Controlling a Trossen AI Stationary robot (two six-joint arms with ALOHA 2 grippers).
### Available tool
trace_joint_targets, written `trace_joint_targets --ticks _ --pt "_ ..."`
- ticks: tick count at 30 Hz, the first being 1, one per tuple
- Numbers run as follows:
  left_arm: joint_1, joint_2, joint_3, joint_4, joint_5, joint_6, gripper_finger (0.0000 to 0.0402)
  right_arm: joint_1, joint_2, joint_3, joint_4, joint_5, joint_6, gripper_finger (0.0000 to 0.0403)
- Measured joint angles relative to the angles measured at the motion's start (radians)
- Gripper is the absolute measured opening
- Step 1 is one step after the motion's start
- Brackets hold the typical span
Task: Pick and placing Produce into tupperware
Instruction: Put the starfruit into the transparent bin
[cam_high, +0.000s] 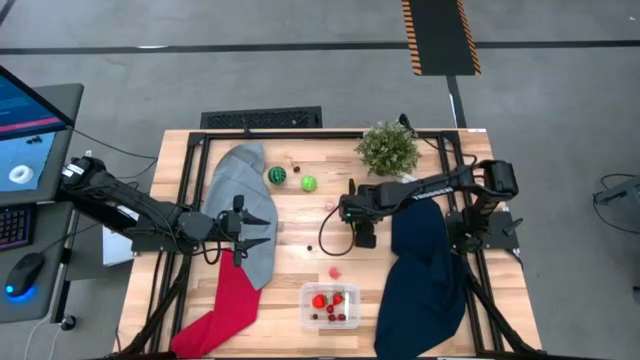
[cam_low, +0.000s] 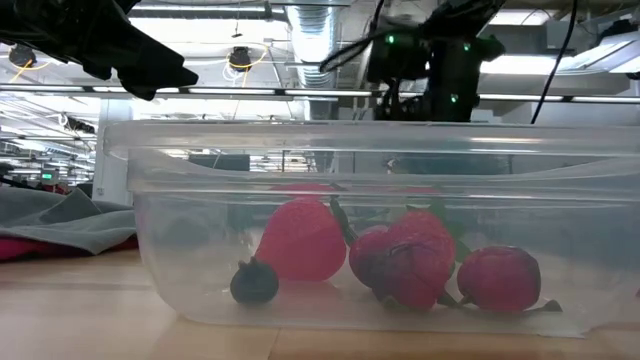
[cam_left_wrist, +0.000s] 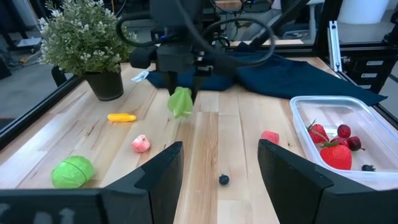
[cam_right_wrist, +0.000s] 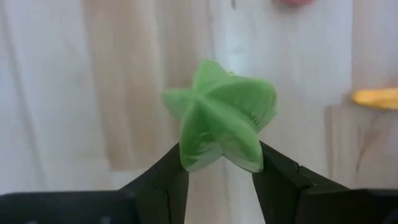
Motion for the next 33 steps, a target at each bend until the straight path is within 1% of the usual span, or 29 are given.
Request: trace_joint_targets --ticks 3,7,9,13,16,21,24,29,33 --pt "0.0 0.0 0.0 0.0 0.0 0.0 0.0198 0.025 0.0 0.024 0.002 0.0 0.025 0.0167" --pt "0.0 0.0 0.0 0.0 0.0 0.0 0.0198 0.072 -0.001 0.055 0.002 -0.011 0.079 0.0184" --pt "0.0 0.0 0.0 0.0 0.0 0.0 0.0198 0.11 -0.001 0.072 0.002 -0.02 0.104 0.0182" --pt "0.0 0.0 0.0 0.0 0.0 -0.009 0.0198 0.192 -0.002 0.108 0.001 -0.024 0.163 0.0166" --pt "0.0 0.0 0.0 0.0 0.0 -0.016 0.0198 0.257 -0.003 0.151 0.002 -0.023 0.221 0.0166" --pt "0.0 0.0 0.0 0.0 0.0 -0.018 0.0198 0.362 -0.005 0.213 0.027 -0.023 0.33 0.0185" --pt "0.0 0.0 0.0 0.0 -0.001 -0.018 0.0198 0.419 -0.005 0.227 0.055 -0.021 0.388 0.0186" --pt "0.0 0.0 0.0 0.001 -0.001 -0.011 0.0198 0.5 -0.003 0.227 0.107 0.003 0.478 0.0168" --pt "0.0 0.0 0.0 0.002 -0.001 -0.005 0.0198 0.546 -0.002 0.227 0.158 0.007 0.548 0.0176"
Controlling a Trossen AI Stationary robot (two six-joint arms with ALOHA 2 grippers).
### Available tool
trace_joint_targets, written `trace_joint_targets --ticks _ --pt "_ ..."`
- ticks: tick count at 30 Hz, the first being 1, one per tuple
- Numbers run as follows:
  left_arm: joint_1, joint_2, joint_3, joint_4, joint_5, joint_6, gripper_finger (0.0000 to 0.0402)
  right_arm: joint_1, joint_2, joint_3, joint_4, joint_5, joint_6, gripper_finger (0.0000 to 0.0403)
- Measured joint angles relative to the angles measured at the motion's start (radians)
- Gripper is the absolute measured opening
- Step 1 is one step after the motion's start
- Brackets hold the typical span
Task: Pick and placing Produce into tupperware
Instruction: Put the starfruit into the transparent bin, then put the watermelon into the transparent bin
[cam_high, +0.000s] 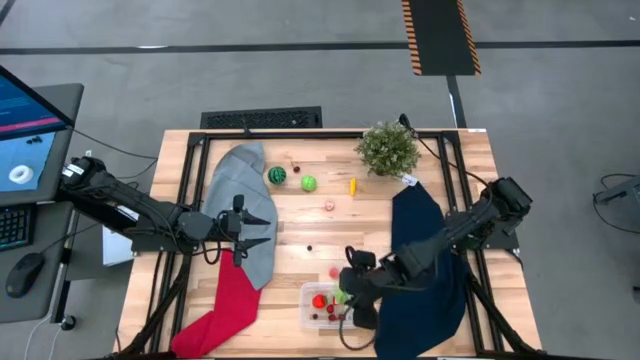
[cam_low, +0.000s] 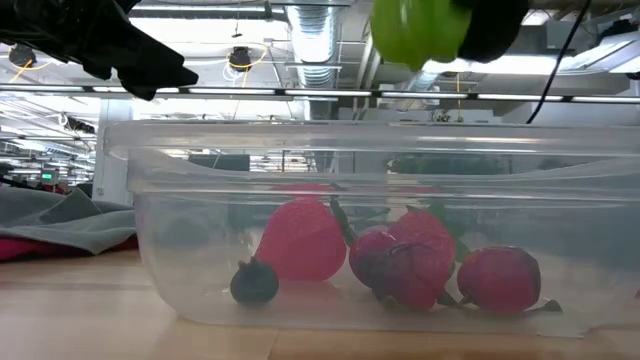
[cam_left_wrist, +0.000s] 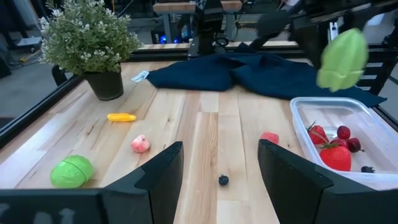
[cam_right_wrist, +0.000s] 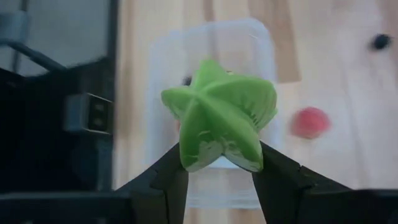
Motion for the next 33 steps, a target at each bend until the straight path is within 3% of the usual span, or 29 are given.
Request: trace_joint_targets --ticks 5,10,13,22,28,33 --pt "0.0 0.0 0.0 0.024 0.0 0.011 0.0198 0.036 0.039 -0.008 0.056 0.0 0.057 0.0193" --pt "0.0 0.001 0.0 0.04 0.0 0.025 0.0198 0.033 0.106 -0.011 0.014 -0.025 0.083 0.0184" --pt "0.0 0.004 0.0 0.041 0.0 0.024 0.0198 0.025 0.13 0.001 0.076 -0.04 0.073 0.0185" --pt "0.0 0.022 0.0 0.045 0.001 0.01 0.0198 0.011 0.132 -0.002 0.037 -0.049 0.084 0.0259" --pt "0.0 0.024 0.0 0.044 0.001 0.009 0.0198 -0.014 0.123 -0.002 0.028 -0.035 0.025 0.0264" --pt "0.0 0.024 0.0 0.083 -0.005 0.012 0.0198 -0.065 0.082 -0.002 0.044 0.037 -0.073 0.0265"
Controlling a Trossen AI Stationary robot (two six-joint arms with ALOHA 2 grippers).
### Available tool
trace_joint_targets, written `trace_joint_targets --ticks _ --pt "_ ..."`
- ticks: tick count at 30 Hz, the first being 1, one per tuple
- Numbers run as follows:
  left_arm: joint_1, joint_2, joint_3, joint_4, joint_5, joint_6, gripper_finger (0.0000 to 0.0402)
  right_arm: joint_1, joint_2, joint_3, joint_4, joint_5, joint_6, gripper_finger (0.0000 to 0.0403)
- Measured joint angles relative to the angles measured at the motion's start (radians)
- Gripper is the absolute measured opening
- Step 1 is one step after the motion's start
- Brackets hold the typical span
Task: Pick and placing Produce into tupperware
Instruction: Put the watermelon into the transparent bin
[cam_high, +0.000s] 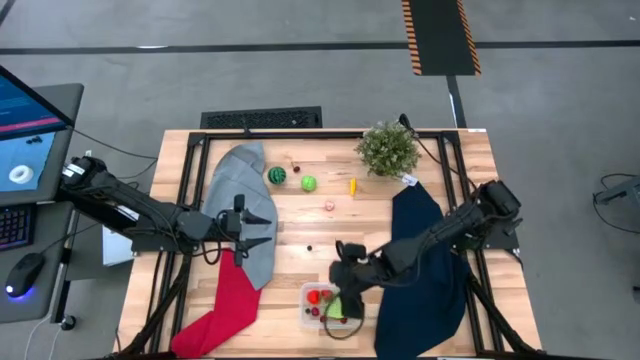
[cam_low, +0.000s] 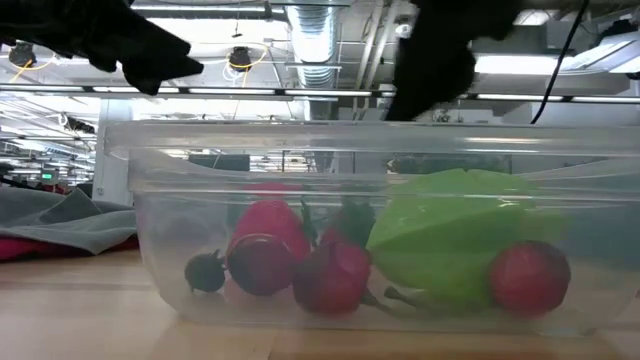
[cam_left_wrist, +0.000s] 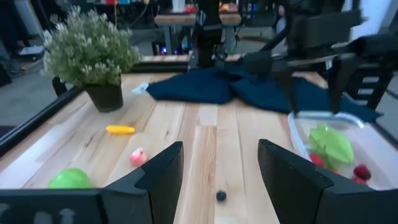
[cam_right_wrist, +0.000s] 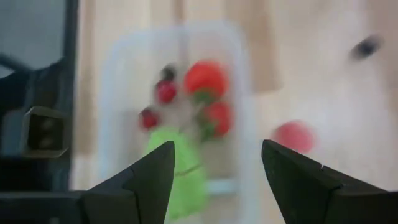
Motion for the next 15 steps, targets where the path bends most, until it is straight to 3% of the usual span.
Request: trace_joint_targets --ticks 11,15 --pt "0.039 -0.007 0.034 -0.013 -0.088 0.041 0.0198 -0.08 -0.028 0.0 0.078 0.202 -0.259 0.0265" --pt "0.086 -0.007 0.128 -0.141 -0.004 0.056 0.0198 -0.101 -0.052 -0.002 0.171 0.244 -0.418 0.0265"
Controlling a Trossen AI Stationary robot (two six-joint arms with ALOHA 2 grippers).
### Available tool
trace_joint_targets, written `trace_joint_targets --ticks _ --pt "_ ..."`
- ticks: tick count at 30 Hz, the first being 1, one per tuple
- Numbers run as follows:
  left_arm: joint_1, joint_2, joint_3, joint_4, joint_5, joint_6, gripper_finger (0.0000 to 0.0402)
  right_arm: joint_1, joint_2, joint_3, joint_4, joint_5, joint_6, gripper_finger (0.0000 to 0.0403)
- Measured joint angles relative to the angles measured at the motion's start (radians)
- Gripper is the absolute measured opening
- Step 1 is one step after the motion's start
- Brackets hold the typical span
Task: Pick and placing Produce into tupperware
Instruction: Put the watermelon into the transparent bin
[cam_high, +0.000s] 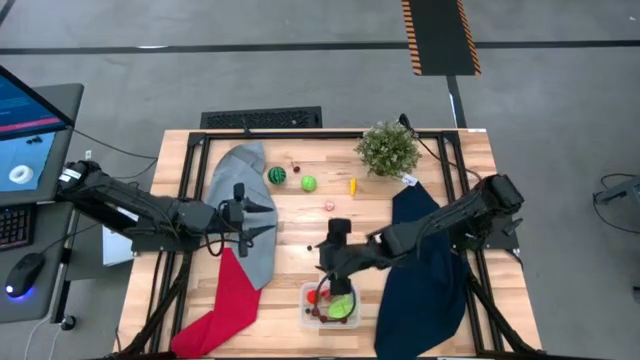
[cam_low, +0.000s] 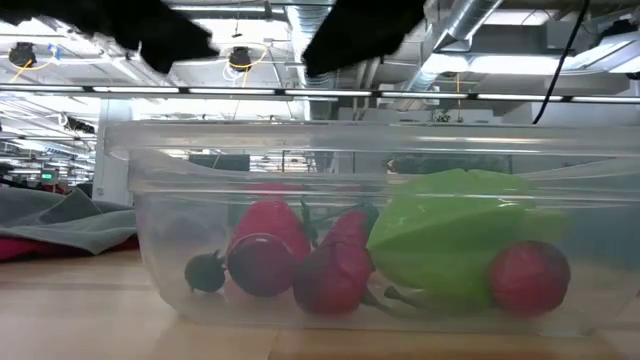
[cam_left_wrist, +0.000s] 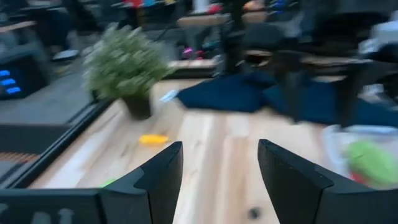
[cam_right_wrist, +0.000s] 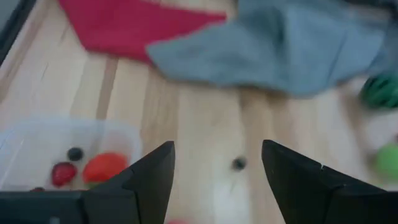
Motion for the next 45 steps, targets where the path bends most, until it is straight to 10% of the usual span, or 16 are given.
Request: trace_joint_targets --ticks 5,13,27,33,45 --pt "0.017 -0.008 0.124 -0.11 0.16 0.054 0.0198 -0.042 -0.115 0.013 -0.048 0.002 -0.077 0.0265" --pt "0.05 -0.076 0.253 -0.303 0.124 0.1 0.0198 -0.041 -0.405 -0.027 -0.14 -0.007 -0.124 0.0265" --pt "0.155 -0.327 0.256 -0.453 0.066 0.085 0.0198 0.062 -1.159 -0.58 0.003 0.005 0.001 0.0265" --pt "0.23 -0.31 0.255 -0.589 -0.043 -0.038 0.0198 0.103 -1.386 -0.842 0.142 0.005 0.016 0.0265" --pt "0.527 -0.104 0.255 -0.63 0.137 -0.06 0.0198 0.109 -1.562 -1.049 0.226 0.005 0.016 0.0265"
